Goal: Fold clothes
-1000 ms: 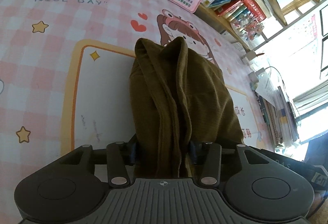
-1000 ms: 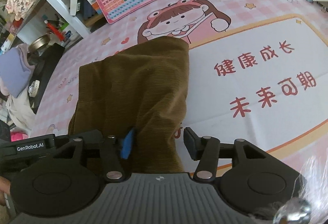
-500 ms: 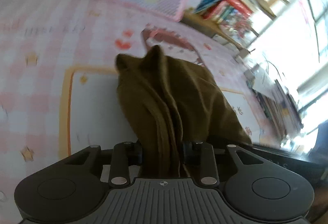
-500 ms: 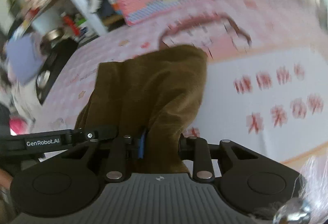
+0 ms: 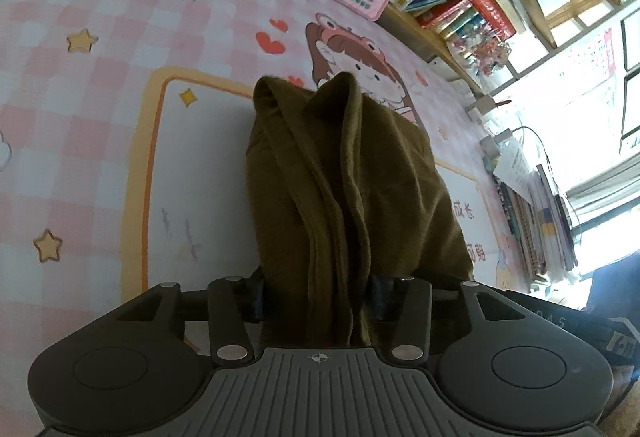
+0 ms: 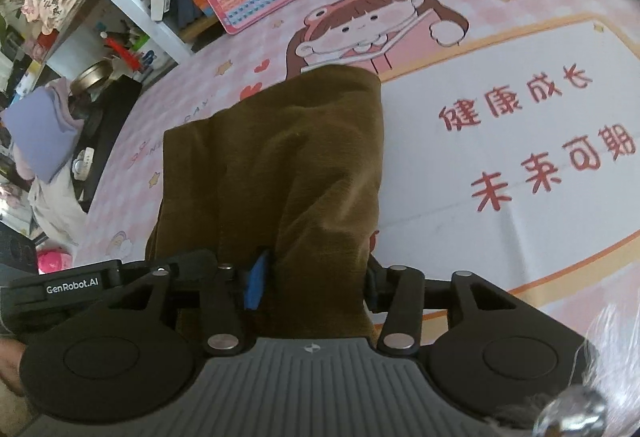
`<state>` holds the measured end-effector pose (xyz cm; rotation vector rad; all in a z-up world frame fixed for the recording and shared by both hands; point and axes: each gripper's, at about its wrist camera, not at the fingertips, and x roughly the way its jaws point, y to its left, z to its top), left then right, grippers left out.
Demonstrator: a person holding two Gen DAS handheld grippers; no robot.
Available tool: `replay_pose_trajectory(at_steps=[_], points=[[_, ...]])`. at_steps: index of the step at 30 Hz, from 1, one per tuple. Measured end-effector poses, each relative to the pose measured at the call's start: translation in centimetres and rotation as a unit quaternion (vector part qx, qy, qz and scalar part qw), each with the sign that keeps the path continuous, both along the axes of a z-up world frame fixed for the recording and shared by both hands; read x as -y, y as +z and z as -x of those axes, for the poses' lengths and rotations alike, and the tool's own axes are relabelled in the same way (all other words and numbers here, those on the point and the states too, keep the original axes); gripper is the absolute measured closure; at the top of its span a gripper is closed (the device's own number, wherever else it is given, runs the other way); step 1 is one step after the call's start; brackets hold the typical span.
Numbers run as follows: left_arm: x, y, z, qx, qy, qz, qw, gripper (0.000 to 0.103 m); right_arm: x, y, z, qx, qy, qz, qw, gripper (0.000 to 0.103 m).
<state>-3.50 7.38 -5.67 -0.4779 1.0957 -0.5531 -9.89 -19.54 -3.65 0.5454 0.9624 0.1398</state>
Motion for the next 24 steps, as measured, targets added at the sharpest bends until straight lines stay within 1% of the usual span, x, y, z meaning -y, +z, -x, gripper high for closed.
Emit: replay_pose_trajectory(at_steps=[2, 3, 4, 5, 6, 7, 8, 9, 10, 13, 14, 15, 17, 18, 20, 21, 24], points=[[0.1, -0.2, -0.1, -0.001, 0.001, 0.008, 1.0000, 0.052, 0.0, -0.3, -0.1, -0.003, -0.001, -0.008, 1.000, 0.058], [0.1, -0.2, -0.1, 0.000, 0.001, 0.011, 0.9999, 0.053, 0.0, -0.5, -0.2, -0.004, -0.001, -0.011, 1.000, 0.058], [0.2, -0.2, -0.1, 0.001, 0.001, 0.014, 0.9999, 0.055, 0.0, -0.6, -0.3, -0.005, -0.001, -0.013, 1.000, 0.058], [0.2, -0.3, -0.1, 0.001, 0.001, 0.015, 0.9999, 0.055, -0.1, -0.7, -0.3, -0.006, -0.002, -0.016, 1.000, 0.059], [0.3, -0.3, -0.2, 0.002, 0.002, 0.010, 0.9999, 0.058, -0.2, -0.7, -0.3, -0.004, 0.000, -0.017, 1.000, 0.066], [0.4, -0.2, -0.2, 0.003, 0.003, 0.006, 1.0000, 0.065, -0.4, -0.5, -0.3, 0.000, 0.004, -0.014, 1.000, 0.068], [0.5, -0.1, -0.1, 0.006, 0.003, 0.001, 1.0000, 0.066, -0.8, -0.3, -0.2, 0.006, 0.010, -0.003, 1.000, 0.071], [0.4, 0.1, 0.1, 0.013, 0.003, 0.000, 0.9999, 0.071, -1.3, 0.2, -0.1, 0.016, 0.019, 0.016, 1.000, 0.074], [0.6, 0.7, 0.5, 0.027, 0.000, -0.005, 0.9996, 0.073, -1.9, 0.7, 0.1, 0.028, 0.028, 0.036, 0.999, 0.075], [1.4, 2.0, 1.4, 0.067, -0.016, -0.033, 0.9971, 0.073, -3.3, 1.9, 0.7, 0.062, 0.054, 0.089, 0.993, 0.075], [1.3, 1.8, 1.3, 0.059, -0.016, -0.032, 0.9976, 0.073, -3.4, 2.0, 0.7, 0.066, 0.058, 0.097, 0.991, 0.075], [1.2, 1.6, 1.2, 0.052, -0.016, -0.030, 0.9981, 0.072, -3.2, 1.8, 0.7, 0.060, 0.057, 0.092, 0.992, 0.075], [1.0, 1.2, 0.9, 0.038, -0.015, -0.026, 0.9988, 0.071, -2.5, 1.0, 0.3, 0.036, 0.047, 0.068, 0.996, 0.073], [0.7, 0.9, 0.9, 0.031, -0.010, -0.019, 0.9993, 0.068, -2.1, 0.6, 0.3, 0.029, 0.040, 0.055, 0.997, 0.072], [0.3, 0.4, 0.7, 0.018, -0.002, -0.006, 0.9998, 0.065, -1.5, 0.3, 0.3, 0.020, 0.027, 0.034, 0.999, 0.064], [0.1, 0.2, 0.6, 0.012, 0.002, -0.001, 0.9999, 0.062, -1.2, 0.1, 0.3, 0.016, 0.022, 0.025, 0.999, 0.063], [-0.2, -0.4, 0.3, 0.001, 0.009, 0.017, 0.9998, 0.061, -0.8, -0.4, 0.1, 0.007, 0.012, 0.001, 1.000, 0.062]])
